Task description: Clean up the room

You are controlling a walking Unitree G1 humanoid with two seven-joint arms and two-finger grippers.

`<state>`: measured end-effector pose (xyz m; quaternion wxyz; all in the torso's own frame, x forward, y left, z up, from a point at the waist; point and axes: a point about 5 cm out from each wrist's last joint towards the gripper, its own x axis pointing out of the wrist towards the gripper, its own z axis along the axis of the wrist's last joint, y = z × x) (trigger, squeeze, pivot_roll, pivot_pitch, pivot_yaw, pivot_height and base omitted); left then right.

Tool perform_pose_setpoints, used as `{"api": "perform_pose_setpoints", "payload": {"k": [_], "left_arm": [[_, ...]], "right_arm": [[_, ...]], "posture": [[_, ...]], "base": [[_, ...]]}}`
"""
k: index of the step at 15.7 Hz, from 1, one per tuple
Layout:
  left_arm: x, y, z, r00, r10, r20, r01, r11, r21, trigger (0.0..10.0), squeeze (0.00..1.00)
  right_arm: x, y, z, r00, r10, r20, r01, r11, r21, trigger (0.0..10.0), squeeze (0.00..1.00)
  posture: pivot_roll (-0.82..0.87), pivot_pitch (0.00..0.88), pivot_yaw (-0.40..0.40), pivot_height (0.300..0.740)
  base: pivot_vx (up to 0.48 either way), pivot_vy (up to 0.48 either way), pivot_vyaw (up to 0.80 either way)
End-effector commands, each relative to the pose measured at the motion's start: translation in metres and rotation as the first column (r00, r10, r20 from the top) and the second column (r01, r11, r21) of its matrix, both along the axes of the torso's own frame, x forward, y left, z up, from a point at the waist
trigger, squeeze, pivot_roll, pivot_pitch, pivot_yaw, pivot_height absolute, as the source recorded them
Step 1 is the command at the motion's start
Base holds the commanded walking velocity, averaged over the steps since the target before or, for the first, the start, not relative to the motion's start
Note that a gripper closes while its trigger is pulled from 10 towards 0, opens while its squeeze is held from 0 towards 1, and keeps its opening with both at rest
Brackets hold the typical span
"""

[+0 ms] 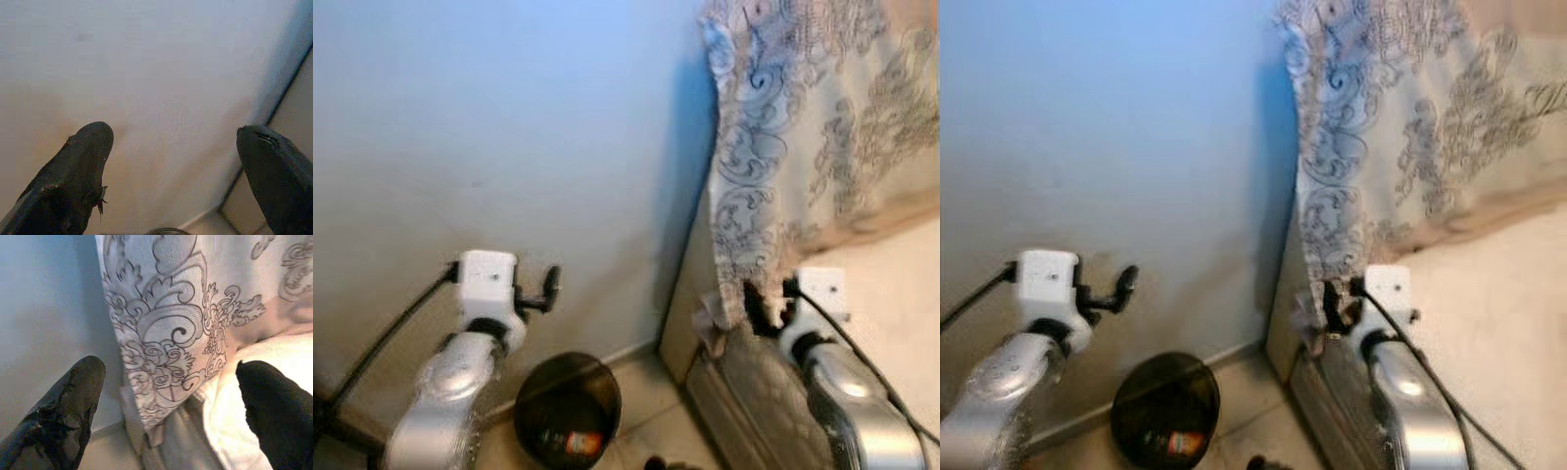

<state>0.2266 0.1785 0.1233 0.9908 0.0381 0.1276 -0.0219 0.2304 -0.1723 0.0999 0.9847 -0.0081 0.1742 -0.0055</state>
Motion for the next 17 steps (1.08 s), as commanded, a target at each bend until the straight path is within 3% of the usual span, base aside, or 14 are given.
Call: {"api": "perform_pose_setpoints", "payload": {"k": [1,5,7,9,11,17], "left_arm": [[0.002,-0.005,0.006,0.999,-0.032,0.019,0.032,0.999,-0.006,10.0,0.0],[0.0,-0.014,0.005,0.996,-0.093,-0.01,0.092,0.995,-0.05,10.0,0.0],[0.008,-0.022,0.002,0.987,-0.162,-0.001,0.162,0.987,-0.021,10.0,0.0],[0.015,-0.025,0.01,0.98,-0.196,0.033,0.198,0.98,-0.031,10.0,0.0],[0.02,-0.027,0.008,0.984,-0.164,0.074,0.162,0.986,0.029,10.0,0.0],[0.009,-0.04,0.001,0.977,-0.203,0.066,0.206,0.978,-0.039,10.0,0.0]], "right_arm": [[-0.002,-0.004,-0.001,1.0,-0.017,-0.003,0.017,1.0,-0.016,10.0,0.0],[-0.021,-0.001,-0.011,0.998,-0.012,-0.055,0.012,1.0,-0.006,10.0,0.0],[-0.022,-0.008,-0.013,0.997,-0.067,-0.042,0.066,0.998,-0.013,10.0,0.0],[-0.021,-0.004,-0.005,0.994,-0.109,-0.027,0.109,0.993,0.034,10.0,0.0],[-0.025,-0.004,-0.009,0.993,-0.105,-0.048,0.105,0.994,-0.005,10.0,0.0],[-0.021,-0.011,-0.002,0.997,-0.07,-0.043,0.069,0.997,-0.028,10.0,0.0]], "posture": [[0.06,0.0,0.005,0.74],[0.01,0.0,0.062,0.74],[-0.02,0.0,0.089,0.74],[-0.04,0.0,0.098,0.74],[-0.04,0.0,0.074,0.74],[-0.02,0.0,0.022,0.74]], "base": [[0.0,0.0,-0.78],[0.0,0.0,-0.78],[0.0,0.0,-0.78],[0.0,0.0,-0.78],[0.0,0.0,-0.78],[0.0,0.0,-0.78]]}}
